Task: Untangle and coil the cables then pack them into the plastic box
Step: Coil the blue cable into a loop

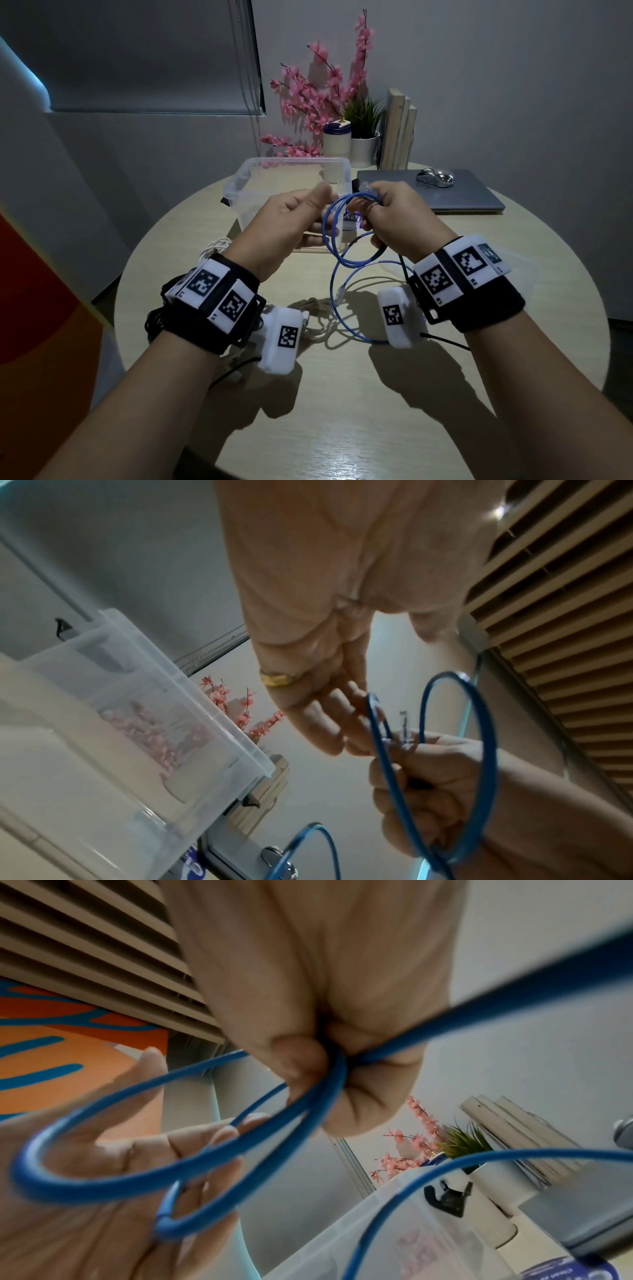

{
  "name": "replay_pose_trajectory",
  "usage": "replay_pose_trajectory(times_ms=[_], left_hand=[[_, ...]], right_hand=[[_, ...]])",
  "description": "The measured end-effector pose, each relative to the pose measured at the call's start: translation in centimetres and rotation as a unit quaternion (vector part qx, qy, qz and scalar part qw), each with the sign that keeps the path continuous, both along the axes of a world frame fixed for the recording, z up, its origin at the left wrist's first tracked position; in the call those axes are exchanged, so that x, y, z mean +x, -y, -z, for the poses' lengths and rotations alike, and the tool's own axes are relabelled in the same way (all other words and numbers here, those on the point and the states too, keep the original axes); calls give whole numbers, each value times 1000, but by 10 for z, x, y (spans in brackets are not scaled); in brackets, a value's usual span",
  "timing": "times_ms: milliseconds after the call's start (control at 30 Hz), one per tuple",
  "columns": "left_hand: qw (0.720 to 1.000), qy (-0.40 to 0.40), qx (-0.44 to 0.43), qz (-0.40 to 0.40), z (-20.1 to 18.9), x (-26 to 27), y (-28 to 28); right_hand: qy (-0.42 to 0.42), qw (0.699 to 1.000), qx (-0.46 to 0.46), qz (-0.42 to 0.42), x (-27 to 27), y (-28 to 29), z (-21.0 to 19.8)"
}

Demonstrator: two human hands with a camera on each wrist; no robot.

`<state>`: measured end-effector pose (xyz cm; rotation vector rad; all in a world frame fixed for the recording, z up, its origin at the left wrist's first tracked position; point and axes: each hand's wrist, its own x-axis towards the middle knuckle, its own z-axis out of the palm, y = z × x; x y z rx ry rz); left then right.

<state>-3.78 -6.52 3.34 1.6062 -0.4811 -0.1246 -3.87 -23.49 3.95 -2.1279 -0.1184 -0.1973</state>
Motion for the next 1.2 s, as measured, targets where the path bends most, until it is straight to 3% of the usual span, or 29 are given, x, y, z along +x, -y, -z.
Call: replay_pose_trajectory(times_ms=[200,333,500,667,833,967,1067,1200], left_hand=[[997,-42,4,59,-2,-5,6],[998,-13,29,47,1,-6,8],[1000,5,11,-28,6,4,10],[995,25,9,-98,9,10,9],[994,48,17,-95,8,12,11],[996,-18,-16,-85,8,10,12],[996,-3,63,-63,15,7,9],[974,16,220,55,23,-3,15]], right_hand=[[21,998,-59,-5,0,-5,2],[20,998,-65,-3,0,-5,1],[-13,996,52,-71,-3,-6,2],[-58,970,173,-159,-9,-6,0],[-80,942,282,-163,-10,-4,-3],[-51,940,321,-108,-6,-2,-5],[-15,919,383,-91,-6,4,-11],[36,888,448,-95,-4,5,-18]])
